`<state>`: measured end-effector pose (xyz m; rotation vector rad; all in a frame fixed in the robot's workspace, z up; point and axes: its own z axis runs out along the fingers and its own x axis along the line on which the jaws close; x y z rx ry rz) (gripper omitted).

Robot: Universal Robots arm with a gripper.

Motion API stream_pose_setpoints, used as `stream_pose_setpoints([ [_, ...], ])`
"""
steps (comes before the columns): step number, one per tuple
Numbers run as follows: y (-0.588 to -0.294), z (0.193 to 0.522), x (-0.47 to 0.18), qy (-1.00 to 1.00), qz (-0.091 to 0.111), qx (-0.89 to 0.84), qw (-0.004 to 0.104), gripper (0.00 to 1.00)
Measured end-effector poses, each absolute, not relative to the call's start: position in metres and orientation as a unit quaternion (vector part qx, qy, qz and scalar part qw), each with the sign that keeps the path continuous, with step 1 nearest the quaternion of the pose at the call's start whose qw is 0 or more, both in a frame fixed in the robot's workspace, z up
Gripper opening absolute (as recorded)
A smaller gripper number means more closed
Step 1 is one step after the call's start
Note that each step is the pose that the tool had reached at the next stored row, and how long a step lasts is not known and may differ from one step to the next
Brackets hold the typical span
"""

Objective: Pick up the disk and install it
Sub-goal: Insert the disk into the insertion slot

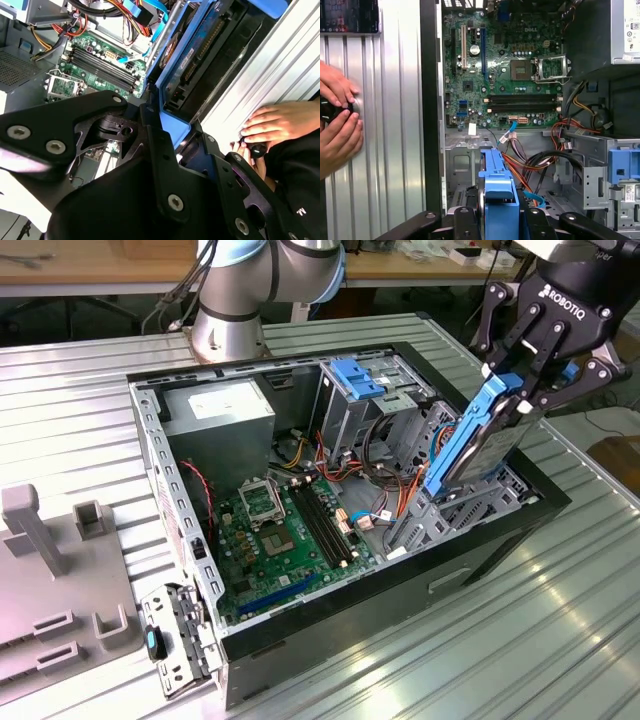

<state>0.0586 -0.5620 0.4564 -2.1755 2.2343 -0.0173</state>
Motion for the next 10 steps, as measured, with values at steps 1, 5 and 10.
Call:
stream_pose_setpoints([
  [1,-0.5620,0.4554,0.0586,0.716,-0.005,-0.698,0.011,0.37],
  [5,-0.5620,0.4524,0.0610,0.716,-0.005,-0.698,0.011,0.37],
  [10,-0.5620,0.4482,0.0613,0.716,-0.005,-0.698,0.011,0.37],
])
